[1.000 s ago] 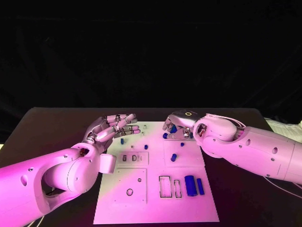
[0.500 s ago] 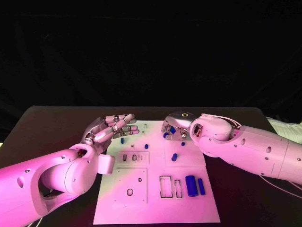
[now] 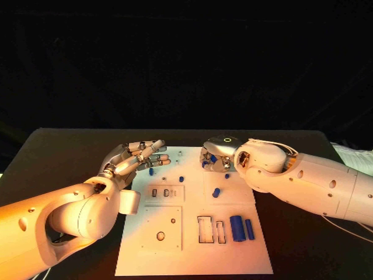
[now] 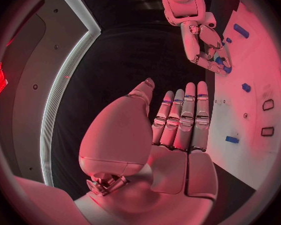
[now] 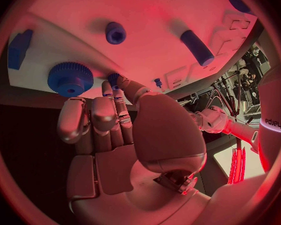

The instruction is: Assemble the parts on the task board

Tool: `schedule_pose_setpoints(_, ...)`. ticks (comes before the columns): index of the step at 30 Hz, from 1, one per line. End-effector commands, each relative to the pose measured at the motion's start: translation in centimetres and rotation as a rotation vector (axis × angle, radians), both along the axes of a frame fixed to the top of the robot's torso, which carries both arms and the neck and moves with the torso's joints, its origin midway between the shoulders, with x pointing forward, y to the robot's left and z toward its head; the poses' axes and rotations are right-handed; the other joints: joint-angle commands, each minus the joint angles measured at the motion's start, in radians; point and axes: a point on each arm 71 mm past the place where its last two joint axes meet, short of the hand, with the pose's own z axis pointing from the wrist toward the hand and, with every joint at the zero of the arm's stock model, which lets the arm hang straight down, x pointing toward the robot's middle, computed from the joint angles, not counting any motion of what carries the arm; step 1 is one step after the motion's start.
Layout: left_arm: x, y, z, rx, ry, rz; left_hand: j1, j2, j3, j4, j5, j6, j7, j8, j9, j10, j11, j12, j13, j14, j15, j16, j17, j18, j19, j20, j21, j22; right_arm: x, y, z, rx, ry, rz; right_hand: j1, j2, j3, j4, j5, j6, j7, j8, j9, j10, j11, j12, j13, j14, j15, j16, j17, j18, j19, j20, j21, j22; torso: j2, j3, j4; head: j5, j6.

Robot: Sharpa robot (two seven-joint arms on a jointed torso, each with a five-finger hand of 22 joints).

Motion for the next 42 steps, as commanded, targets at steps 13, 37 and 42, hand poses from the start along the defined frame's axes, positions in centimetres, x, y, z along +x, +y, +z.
schedule_pose_setpoints(13, -0.1, -0.3, 0.2, -0.024, -0.002, -0.027, 0.0, 0.006, 0.0, -0.009, -0.005, -0.008, 0.008, -0.007, -0.001, -0.007, 0.008, -0.006, -0.001, -0.005, 0.004, -0.007, 0.0, 0.008, -0.004, 0.002, -0.007, -0.002, 0.5, 0.6, 2.1, 0.159, -0.185, -0.031, 0.033, 0.009, 0.057, -0.008, -0.002, 0.016, 0.007, -0.006, 0.01, 0.037, -0.021, -0.005, 0.003, 0.03, -0.002, 0.031, 0.017, -0.025, 0.012, 0.0, 0.031, 0.041, 0.008, -0.0047, 0.0072, -0.006, 0.018)
schedule_pose_setpoints(37, -0.2, -0.6, 1.2, -0.029, -0.041, -0.048, 0.002, 0.007, 0.0, -0.015, -0.004, -0.014, 0.009, -0.007, -0.001, -0.013, 0.009, -0.008, -0.002, -0.005, 0.005, -0.008, 0.001, 0.008, -0.005, 0.003, -0.008, -0.003, 1.2, 3.9, 2.2, 0.208, -0.2, -0.012, 0.03, -0.002, 0.073, -0.008, -0.005, 0.007, 0.012, -0.016, 0.01, 0.02, -0.016, -0.006, 0.0, 0.027, 0.002, 0.039, 0.019, -0.025, 0.009, 0.004, 0.037, 0.048, 0.032, -0.0133, 0.0379, -0.022, 0.019)
schedule_pose_setpoints(42, -0.1, -0.6, 1.3, -0.029, -0.043, -0.048, 0.002, 0.007, 0.0, -0.015, -0.004, -0.014, 0.009, -0.007, -0.001, -0.013, 0.009, -0.008, -0.002, -0.005, 0.005, -0.008, 0.001, 0.008, -0.005, 0.003, -0.008, -0.003, 1.2, 4.2, 2.0, 0.196, -0.184, -0.007, 0.03, -0.003, 0.073, -0.009, -0.005, 0.007, 0.012, -0.017, 0.01, 0.019, -0.015, -0.006, 0.0, 0.026, 0.003, 0.039, 0.018, -0.025, 0.009, 0.005, 0.037, 0.047, 0.034, -0.0149, 0.0386, -0.023, 0.018)
